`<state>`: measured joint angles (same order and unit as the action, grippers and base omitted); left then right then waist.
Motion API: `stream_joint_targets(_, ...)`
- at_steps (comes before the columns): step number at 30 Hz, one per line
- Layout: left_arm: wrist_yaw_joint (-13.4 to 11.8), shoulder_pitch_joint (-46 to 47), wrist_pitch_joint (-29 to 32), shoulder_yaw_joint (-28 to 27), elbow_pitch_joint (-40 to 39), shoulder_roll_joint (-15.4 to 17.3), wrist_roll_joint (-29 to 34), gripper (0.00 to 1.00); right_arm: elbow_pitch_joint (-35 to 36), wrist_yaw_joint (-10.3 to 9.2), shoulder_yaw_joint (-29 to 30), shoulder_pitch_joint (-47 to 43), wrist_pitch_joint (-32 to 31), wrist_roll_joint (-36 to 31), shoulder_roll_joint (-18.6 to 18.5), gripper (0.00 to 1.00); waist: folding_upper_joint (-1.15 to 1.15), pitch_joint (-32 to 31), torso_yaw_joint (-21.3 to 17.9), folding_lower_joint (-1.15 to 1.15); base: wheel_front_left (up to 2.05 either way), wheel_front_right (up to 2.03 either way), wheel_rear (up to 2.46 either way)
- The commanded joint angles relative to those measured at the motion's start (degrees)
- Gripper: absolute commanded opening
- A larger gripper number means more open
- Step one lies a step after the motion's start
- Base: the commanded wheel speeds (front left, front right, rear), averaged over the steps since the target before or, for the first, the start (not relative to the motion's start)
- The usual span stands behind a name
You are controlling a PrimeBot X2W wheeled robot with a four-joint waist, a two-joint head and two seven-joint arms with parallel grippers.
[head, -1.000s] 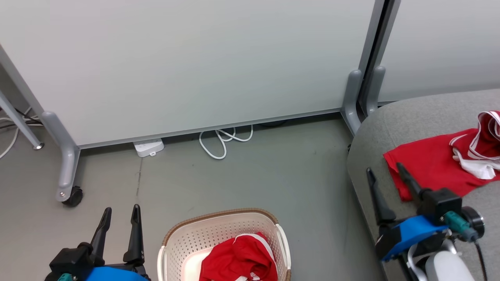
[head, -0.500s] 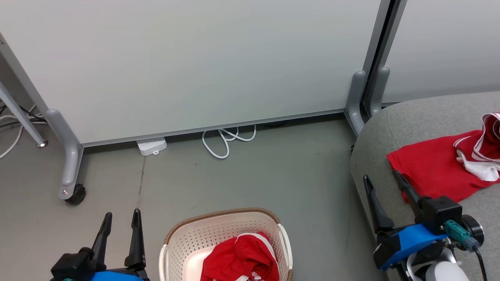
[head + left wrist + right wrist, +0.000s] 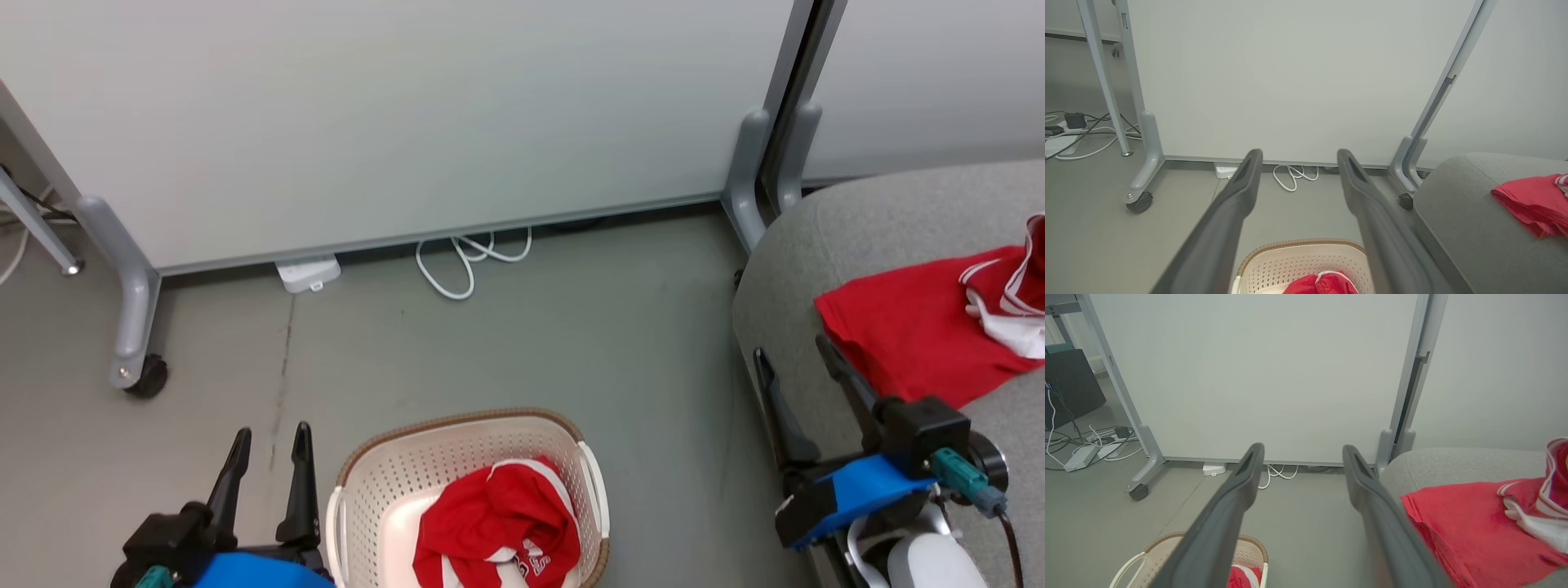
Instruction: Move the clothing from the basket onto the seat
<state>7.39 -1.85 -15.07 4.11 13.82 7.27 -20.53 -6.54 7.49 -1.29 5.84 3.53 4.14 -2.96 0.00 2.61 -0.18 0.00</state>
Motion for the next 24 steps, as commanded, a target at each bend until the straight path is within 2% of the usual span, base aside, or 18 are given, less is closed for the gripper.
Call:
stream_joint_targets(1, 0.1, 1.8, -0.1, 0.3, -0.2, 0.1, 0.3, 1.0, 0.6, 0.01, -0.1, 1.4, -0.1, 0.1, 0.1, 1.0, 0.0, 2.1, -0.3, 0.0, 0.0, 0.0, 0.0)
stream_joint_targets(5, 0.1, 4.6, -0.1, 2.2, 0.0, 0.5, 0.1, 1.0, 2.4, 0.01, -0.6, 4.3, -0.3, -0.4, 0.1, 1.0, 0.0, 7.3, -0.6, 0.0, 0.0, 0.0, 0.0)
stream_joint_targets(11, 0.1, 12.0, -0.2, 7.7, 2.6, 1.8, -1.3, 1.0, 5.6, 0.01, -1.0, 10.6, -0.4, -1.9, 0.1, 1.0, 0.0, 18.5, -1.0, 0.0, 0.0, 0.0, 0.0)
stream_joint_targets(17, 0.1, 21.7, -0.2, 15.7, 8.6, 3.6, -3.3, 1.0, 8.6, 0.01, -1.2, 16.8, 0.1, -2.9, 0.1, 1.0, 0.0, 29.8, -3.1, 0.0, 0.0, 0.0, 0.0)
stream_joint_targets(24, 0.1, 33.1, -0.2, 23.7, 18.2, 5.3, -8.4, 1.0, 10.5, 0.01, -3.8, 23.6, 1.6, -2.1, 0.1, 1.0, 0.0, 40.9, -7.3, 0.0, 0.0, 0.0, 0.0)
